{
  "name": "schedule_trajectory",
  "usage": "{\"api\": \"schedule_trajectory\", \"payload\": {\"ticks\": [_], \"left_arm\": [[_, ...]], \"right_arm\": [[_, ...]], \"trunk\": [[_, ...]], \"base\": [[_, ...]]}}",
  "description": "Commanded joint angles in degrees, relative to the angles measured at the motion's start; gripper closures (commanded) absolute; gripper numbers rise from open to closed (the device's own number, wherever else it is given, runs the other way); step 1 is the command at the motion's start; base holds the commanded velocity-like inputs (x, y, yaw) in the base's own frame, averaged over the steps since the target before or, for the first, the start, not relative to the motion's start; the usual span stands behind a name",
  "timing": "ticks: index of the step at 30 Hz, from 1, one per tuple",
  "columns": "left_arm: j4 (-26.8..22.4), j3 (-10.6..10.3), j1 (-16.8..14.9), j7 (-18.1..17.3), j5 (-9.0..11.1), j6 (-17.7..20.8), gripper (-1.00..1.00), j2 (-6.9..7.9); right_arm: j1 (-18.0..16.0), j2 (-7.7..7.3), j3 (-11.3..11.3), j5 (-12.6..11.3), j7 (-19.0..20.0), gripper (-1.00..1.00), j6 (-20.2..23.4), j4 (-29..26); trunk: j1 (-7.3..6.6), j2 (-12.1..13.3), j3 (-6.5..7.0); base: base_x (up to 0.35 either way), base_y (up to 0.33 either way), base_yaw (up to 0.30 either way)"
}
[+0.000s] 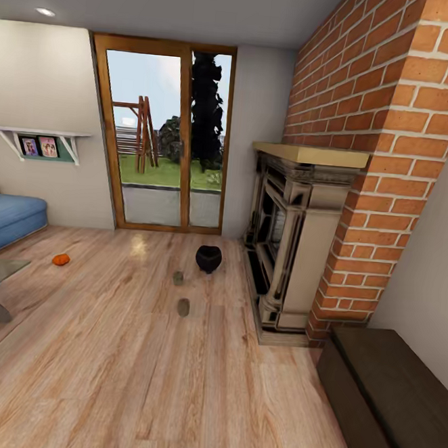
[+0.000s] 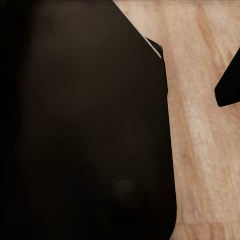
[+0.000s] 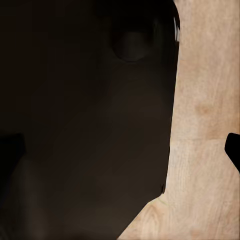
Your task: Place each of the two pumpkins and all three candles from the living room inside a cabinet in the living room (use any cabinet), then make sure every cabinet is closed, and position the cauldron so it is next to a table in the living room.
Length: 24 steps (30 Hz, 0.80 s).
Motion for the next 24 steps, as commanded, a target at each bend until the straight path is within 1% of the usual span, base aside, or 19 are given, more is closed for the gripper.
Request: {"api": "schedule_trajectory", "payload": {"ticks": [1,6,8,15,18,24], "left_arm": [[-0.3,0.2,0.3,-0.1,0.2,-0.2,-1.00,-0.27],[-1.5,0.3,0.4,-0.1,0.3,-0.2,-1.00,-0.20],[-1.8,0.4,0.4,-0.1,0.3,-0.2,-1.00,-0.18],[-1.9,0.4,0.4,-0.1,0.3,-0.2,-1.00,-0.17],[-1.9,0.4,0.4,-0.1,0.3,-0.2,-1.00,-0.17],[-1.9,0.4,0.4,-0.1,0.3,-0.2,-1.00,-0.17]], "right_arm": [[-0.3,-0.25,0.2,0.2,-0.3,-1.00,-0.3,-0.3],[-2.0,-0.16,0.1,0.1,-0.3,-1.00,-1.5,-2.0],[-2.6,-0.04,0.0,-0.4,-0.3,-1.00,-2.2,-2.6],[-4.9,0.17,0.2,-0.2,-0.3,-1.00,-4.4,-4.7],[-4.9,0.18,0.2,-0.2,-0.3,-1.00,-5.2,-4.7],[-4.9,0.18,0.2,-0.1,-0.3,-1.00,-5.2,-4.7]], "trunk": [[0.00,0.0,0.00],[0.00,0.0,0.00],[0.00,0.0,-0.12],[0.00,0.0,-0.69],[0.00,0.0,-0.95],[0.00,0.0,-1.45]], "base": [[0.000,0.000,0.000],[0.000,0.000,0.000],[0.000,0.000,0.087],[0.000,0.000,0.129],[0.000,0.000,0.134],[0.000,0.000,0.134]]}}
